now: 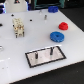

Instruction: Insert the blue gear onto the right peg, followed by the red gear

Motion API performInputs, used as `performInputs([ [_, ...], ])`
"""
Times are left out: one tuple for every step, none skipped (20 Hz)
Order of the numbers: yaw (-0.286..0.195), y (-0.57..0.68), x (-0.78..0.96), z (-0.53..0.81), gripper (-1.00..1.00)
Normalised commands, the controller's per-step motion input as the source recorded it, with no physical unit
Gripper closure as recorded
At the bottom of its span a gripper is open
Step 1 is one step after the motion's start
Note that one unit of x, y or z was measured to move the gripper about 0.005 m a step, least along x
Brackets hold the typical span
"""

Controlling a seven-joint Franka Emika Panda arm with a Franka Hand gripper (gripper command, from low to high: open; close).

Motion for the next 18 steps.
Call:
performInputs([
  [0.000,0.60,-0.36,-0.21,-1.00],
  [0.000,0.61,-0.36,-0.20,-1.00],
  [0.000,0.63,-0.34,-0.18,-1.00],
  [0.000,0.64,-0.35,-0.18,-1.00],
  [0.000,0.64,-0.35,-0.20,-1.00],
  [0.000,0.60,-0.34,-0.23,-1.00],
  [0.000,0.57,-0.34,-0.26,-1.00],
  [0.000,0.55,-0.33,-0.28,-1.00],
  [0.000,0.55,-0.32,-0.28,-1.00],
  [0.000,0.52,-0.25,-0.34,-1.00],
  [0.000,0.46,-0.21,-0.42,-1.00],
  [0.000,0.40,-0.17,-0.46,-1.00],
  [0.000,0.38,-0.15,-0.48,-1.00],
  [0.000,0.36,-0.13,-0.49,-1.00],
  [0.000,0.33,-0.13,-0.51,-1.00],
  [0.000,0.31,-0.14,-0.51,-1.00],
  [0.000,0.31,-0.14,-0.52,-1.00],
  [0.000,0.29,-0.13,-0.52,-1.00],
])
